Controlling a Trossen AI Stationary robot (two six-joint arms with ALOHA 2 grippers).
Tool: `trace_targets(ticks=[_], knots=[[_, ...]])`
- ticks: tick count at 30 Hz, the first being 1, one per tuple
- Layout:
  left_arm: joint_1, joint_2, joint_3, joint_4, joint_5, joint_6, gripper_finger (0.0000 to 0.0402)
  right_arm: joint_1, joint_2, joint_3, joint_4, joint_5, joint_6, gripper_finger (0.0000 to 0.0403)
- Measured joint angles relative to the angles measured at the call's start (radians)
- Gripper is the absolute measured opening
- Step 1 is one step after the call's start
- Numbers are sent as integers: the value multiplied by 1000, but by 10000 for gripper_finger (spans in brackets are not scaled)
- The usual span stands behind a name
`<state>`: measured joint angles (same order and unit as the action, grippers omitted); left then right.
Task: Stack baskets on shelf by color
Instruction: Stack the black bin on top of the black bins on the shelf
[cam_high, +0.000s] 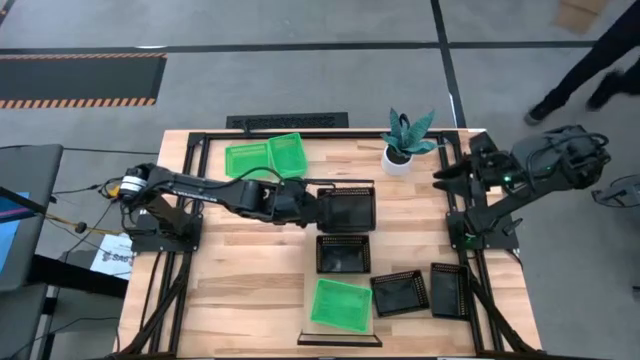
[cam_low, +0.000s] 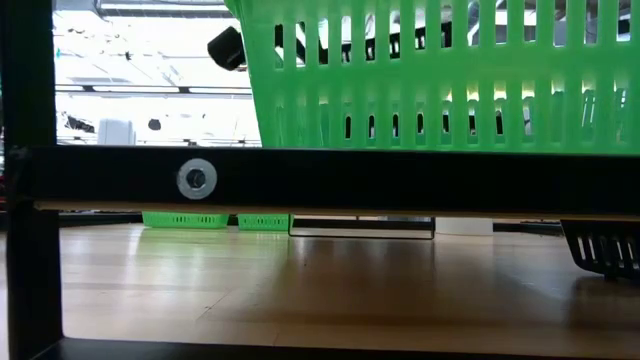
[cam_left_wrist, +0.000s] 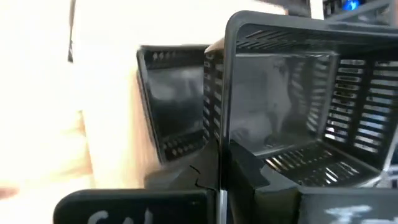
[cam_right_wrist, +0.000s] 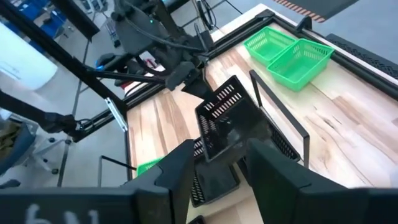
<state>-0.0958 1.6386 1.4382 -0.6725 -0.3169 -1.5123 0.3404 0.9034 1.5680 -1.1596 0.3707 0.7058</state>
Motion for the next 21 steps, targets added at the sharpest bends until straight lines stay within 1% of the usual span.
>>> trace_targets(ticks=[3,7,10,12,15,17,21], knots=[[17,0,-3,16,21,6,0,0,13,0,-5,1,-7,164],[26,0,-4,2,-2,11,0,0,14,-1,-27,1,-7,161],[40,0,-4,2,4,31,0,0,20,-1,-32,1,-6,161],[42,25,-2,20,8,26,0,0,20,-1,-32,1,-6,161],[37,58,-6,5,44,30,0,0,21,-1,-34,1,-6,161],[37,80,-4,43,64,15,0,0,21,-1,-34,1,-6,161],[45,107,-4,62,61,18,0,0,20,-1,-38,1,-6,161]])
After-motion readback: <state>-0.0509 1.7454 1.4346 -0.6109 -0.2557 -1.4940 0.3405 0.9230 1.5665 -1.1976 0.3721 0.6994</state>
